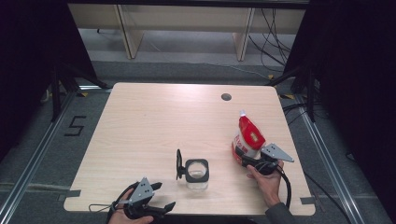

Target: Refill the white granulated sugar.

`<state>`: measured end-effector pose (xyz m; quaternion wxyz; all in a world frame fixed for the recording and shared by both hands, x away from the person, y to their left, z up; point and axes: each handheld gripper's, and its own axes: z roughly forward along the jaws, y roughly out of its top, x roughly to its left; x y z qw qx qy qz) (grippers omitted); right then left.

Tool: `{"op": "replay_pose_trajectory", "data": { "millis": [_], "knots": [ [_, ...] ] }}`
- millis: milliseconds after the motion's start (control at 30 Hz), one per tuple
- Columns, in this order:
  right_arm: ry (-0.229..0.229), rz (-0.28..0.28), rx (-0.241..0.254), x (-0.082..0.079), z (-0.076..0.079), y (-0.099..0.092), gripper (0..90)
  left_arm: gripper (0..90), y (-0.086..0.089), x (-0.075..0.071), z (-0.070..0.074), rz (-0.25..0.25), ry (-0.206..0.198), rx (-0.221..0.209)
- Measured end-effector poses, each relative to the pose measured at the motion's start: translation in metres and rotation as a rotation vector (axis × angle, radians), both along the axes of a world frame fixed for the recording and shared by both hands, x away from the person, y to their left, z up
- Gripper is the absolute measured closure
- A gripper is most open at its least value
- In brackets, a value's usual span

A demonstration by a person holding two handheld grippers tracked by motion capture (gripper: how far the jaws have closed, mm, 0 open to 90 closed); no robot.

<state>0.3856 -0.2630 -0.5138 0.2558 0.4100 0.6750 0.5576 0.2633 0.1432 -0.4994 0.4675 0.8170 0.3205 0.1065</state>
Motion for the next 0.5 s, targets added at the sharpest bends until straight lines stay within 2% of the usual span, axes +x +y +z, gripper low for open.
{"op": "replay_pose_trajectory", "data": {
  "millis": [100, 133, 200, 233, 300, 367, 400, 500],
  "knots": [
    [-0.005, -0.008, 0.002, 0.0008, -0.0022, 0.0021, 24.3, 18.1, -0.0019, -0.0003, -0.0010, 0.005, -0.002, -0.021],
    [0.018, -0.011, 0.011, 0.0007, -0.0022, 0.0029, 24.1, 18.1, -0.0019, -0.0003, -0.0010, 0.003, -0.003, -0.019],
    [0.001, -0.029, 0.011, 0.0025, -0.0027, 0.0033, 24.1, 18.1, -0.0016, 0.0000, -0.0009, -0.002, -0.009, -0.013],
    [0.006, -0.057, 0.027, 0.0033, -0.0026, 0.0050, 23.5, 18.1, -0.0018, -0.0002, -0.0010, 0.002, -0.005, -0.016],
    [0.018, -0.061, 0.038, 0.0027, -0.0024, 0.0053, 23.2, 18.1, -0.0006, -0.0002, -0.0003, -0.002, -0.001, 0.000],
    [-0.011, -0.034, 0.020, 0.0064, -0.0030, 0.0045, 28.8, 18.1, -0.0006, -0.0002, -0.0003, -0.002, -0.002, 0.000],
    [-0.007, -0.035, 0.034, 0.0060, -0.0033, 0.0054, 30.5, 18.1, -0.0006, -0.0001, -0.0003, -0.004, -0.003, 0.000],
    [0.005, -0.055, 0.034, 0.0054, -0.0023, 0.0079, 31.9, 18.2, -0.0010, 0.0000, -0.0001, -0.007, -0.012, -0.007]
  ]
}}
